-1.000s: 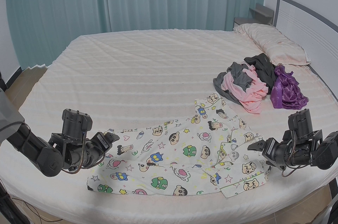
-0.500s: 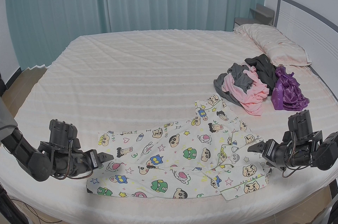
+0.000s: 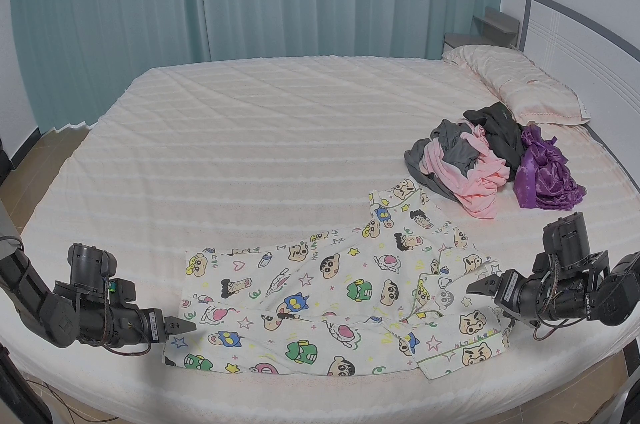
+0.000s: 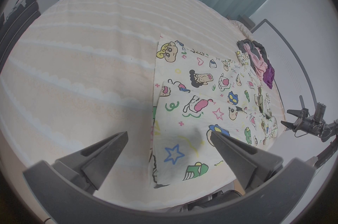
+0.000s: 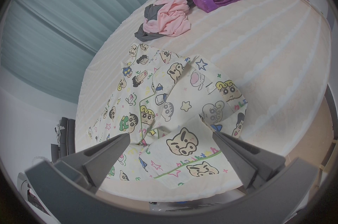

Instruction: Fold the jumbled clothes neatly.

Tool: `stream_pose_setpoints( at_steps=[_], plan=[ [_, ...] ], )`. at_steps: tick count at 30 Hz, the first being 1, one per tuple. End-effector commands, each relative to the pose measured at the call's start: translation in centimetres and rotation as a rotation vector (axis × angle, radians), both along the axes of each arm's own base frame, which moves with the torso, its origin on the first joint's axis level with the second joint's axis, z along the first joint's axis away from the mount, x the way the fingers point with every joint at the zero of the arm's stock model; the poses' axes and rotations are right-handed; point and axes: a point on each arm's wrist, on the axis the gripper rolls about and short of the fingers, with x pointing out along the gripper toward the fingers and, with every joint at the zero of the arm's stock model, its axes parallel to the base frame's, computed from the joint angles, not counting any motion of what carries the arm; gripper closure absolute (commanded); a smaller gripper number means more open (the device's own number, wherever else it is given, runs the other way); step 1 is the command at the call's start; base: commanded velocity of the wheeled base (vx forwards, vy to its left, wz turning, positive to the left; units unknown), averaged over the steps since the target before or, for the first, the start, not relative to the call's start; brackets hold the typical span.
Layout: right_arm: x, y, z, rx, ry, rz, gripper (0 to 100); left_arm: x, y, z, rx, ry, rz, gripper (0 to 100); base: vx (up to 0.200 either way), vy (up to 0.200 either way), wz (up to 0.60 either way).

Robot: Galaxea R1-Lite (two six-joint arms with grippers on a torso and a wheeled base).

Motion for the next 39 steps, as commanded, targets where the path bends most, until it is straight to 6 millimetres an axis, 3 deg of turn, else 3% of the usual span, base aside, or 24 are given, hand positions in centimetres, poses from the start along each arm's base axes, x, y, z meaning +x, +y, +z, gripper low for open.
stream_pose_setpoints(
  at_steps=[1,7,8,20,27,39],
  plan=[
    [-0.1,0.1,-0.2,-0.002,0.01,0.003,0,0.0,-0.1,-0.8,-0.001,0.036,-0.007,0,0.0,0.0,0.0],
    [-0.1,0.1,-0.3,-0.003,0.012,0.005,0,0.0,-0.8,-1.7,-0.002,0.074,-0.034,0,0.0,0.0,0.0],
    [-0.1,0.1,-0.3,-0.003,0.012,0.005,0,0.0,-0.8,-1.7,0.0,0.074,-0.033,100,0.0,0.0,0.0],
    [-0.2,0.3,-0.4,-0.006,0.016,0.015,0,-0.9,-0.7,-0.5,0.014,0.045,-0.024,100,0.0,0.0,0.0],
    [-0.2,0.3,-0.4,-0.006,0.017,0.016,0,-2.2,-0.7,0.5,0.042,0.127,-0.049,100,0.0,0.0,0.0],
    [-0.3,0.3,-0.5,-0.009,0.023,0.017,0,-2.9,-0.8,0.3,0.08,0.184,-0.115,100,0.0,0.0,0.0]
  ],
)
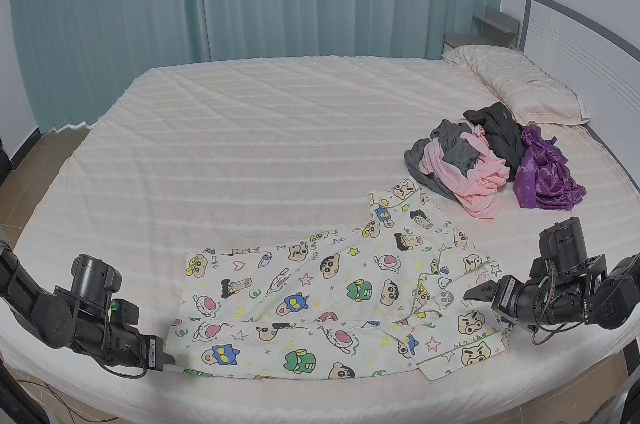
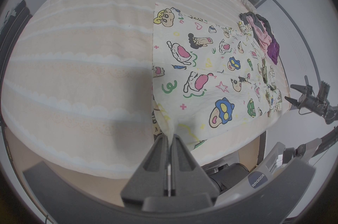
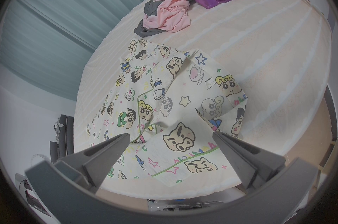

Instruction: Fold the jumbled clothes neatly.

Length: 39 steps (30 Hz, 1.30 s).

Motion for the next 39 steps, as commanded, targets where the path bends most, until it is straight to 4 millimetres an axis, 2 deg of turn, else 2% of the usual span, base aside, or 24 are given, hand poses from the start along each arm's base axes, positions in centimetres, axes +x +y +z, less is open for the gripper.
stream_pose_setpoints(
  at_steps=[1,2,9,13,18,25,37,38,39],
  plan=[
    [0.0,0.0,-0.1,-0.001,0.003,0.001,0,-0.2,0.0,-0.1,0.005,0.003,-0.015,100,0.0,0.0,0.0],
    [0.0,0.0,-0.1,-0.001,0.003,0.001,0,-0.3,-0.1,-0.1,0.006,0.005,-0.018,0,0.0,0.0,0.0],
    [-0.1,0.0,-0.1,-0.009,0.0,0.008,0,0.0,0.2,0.2,0.006,-0.002,0.0,0,0.0,0.0,0.0],
    [-0.1,0.0,-0.1,-0.012,0.0,0.011,0,0.9,0.8,1.3,-0.015,-0.057,0.047,0,0.0,0.0,0.0],
    [-0.1,0.0,-0.1,-0.012,0.002,0.01,0,2.6,0.2,1.8,-0.088,-0.083,0.115,0,0.0,0.0,0.0],
    [-0.2,-0.1,-0.2,-0.013,0.008,0.012,0,5.5,-0.9,-0.1,-0.112,-0.039,0.104,0,0.0,0.0,0.0],
    [0.0,0.0,-0.6,-0.02,0.018,0.014,0,6.4,-1.0,-1.3,-0.109,-0.004,0.111,0,0.0,0.0,0.0],
    [0.0,0.0,-0.6,-0.02,0.018,0.014,0,6.4,-1.0,-1.3,-0.109,-0.004,0.111,100,0.0,0.0,0.0],
    [0.0,-0.1,-0.6,-0.02,0.018,0.013,0,6.5,-1.0,-1.3,-0.11,-0.006,0.111,100,0.0,0.0,0.0]
  ],
)
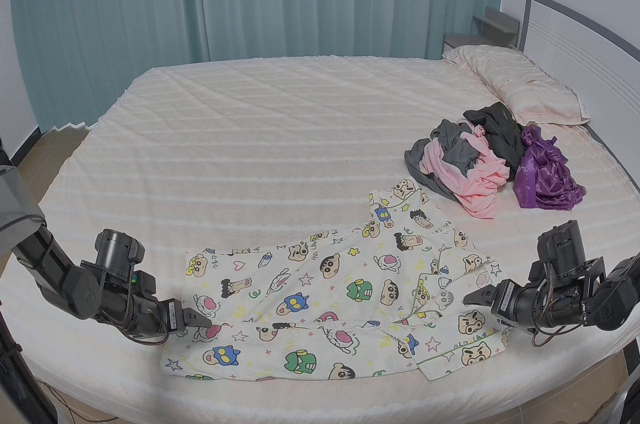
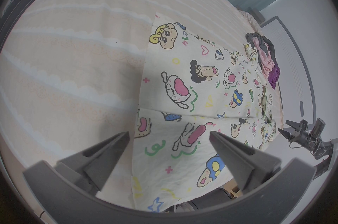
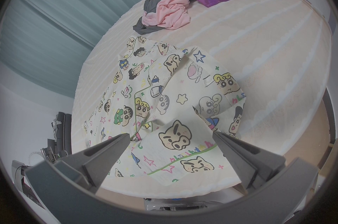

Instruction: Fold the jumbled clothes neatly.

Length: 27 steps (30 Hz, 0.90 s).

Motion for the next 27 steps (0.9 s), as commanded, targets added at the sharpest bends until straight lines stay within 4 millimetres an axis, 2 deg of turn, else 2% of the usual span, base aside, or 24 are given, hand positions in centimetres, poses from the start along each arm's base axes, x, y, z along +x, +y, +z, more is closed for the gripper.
stream_pose_setpoints(
  at_steps=[1,7,12,18,20,21,27],
  plan=[
    [0.1,-0.1,-0.1,-0.001,0.005,-0.006,0,0.3,0.0,-0.4,-0.002,0.014,0.007,100,0.0,0.0,0.0],
    [0.2,-0.8,0.0,-0.017,-0.007,-0.008,0,0.1,0.0,0.0,-0.016,0.011,0.037,100,0.0,0.0,0.0],
    [1.0,-1.6,-0.8,-0.039,0.008,0.041,0,-0.4,0.2,0.8,-0.019,-0.01,0.043,100,0.0,0.0,0.0],
    [2.7,-4.1,-2.9,-0.075,-0.031,0.227,0,-1.0,0.1,1.3,-0.023,-0.022,0.035,100,0.0,0.0,0.0],
    [2.8,-4.1,-2.9,-0.075,-0.039,0.242,0,-1.0,0.1,1.3,-0.023,-0.024,0.035,100,0.0,0.0,0.0],
    [3.2,-4.6,-3.4,-0.084,-0.057,0.304,0,-1.0,0.0,1.2,-0.023,-0.022,0.031,100,0.0,0.0,0.0],
    [4.2,-4.3,-4.6,-0.032,-0.062,0.43,0,-1.1,-0.1,1.2,-0.024,-0.02,0.029,100,0.0,0.0,0.0]
  ],
)
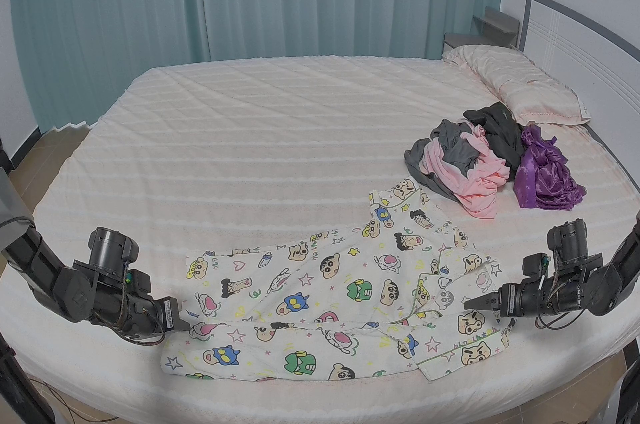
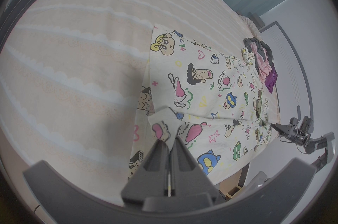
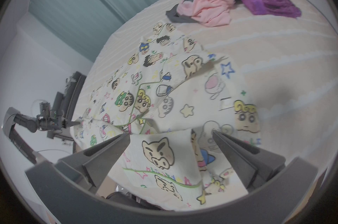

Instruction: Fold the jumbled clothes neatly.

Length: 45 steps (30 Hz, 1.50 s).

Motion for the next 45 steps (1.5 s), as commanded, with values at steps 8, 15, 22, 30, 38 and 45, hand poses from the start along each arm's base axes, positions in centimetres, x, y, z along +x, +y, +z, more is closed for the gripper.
stream_pose_setpoints(
  at_steps=[8,15,22,30,38,45],
  plan=[
    [1.8,0.0,-2.8,0.057,0.056,0.103,100,-0.1,-0.1,0.2,-0.003,-0.006,-0.003,100,0.0,0.0,0.0],
    [1.6,-0.1,-2.7,0.074,0.058,0.108,100,-0.2,-0.1,0.4,-0.003,-0.012,-0.003,100,0.0,0.0,0.0],
    [0.0,-0.7,-1.7,0.105,0.047,0.112,100,-1.4,0.0,1.4,-0.005,-0.044,-0.002,100,0.0,0.0,0.0],
    [-2.7,-0.8,1.6,0.125,-0.056,0.122,100,-3.1,0.1,2.7,-0.01,-0.088,-0.007,100,0.0,0.0,0.0],
    [-3.7,-0.9,2.0,0.125,-0.068,0.121,100,-4.2,0.3,2.9,-0.006,-0.093,-0.007,100,0.0,0.0,0.0],
    [-2.6,-0.7,1.2,0.125,-0.041,0.125,100,-1.7,0.0,1.3,-0.003,-0.066,-0.005,100,0.0,0.0,0.0]
  ],
)
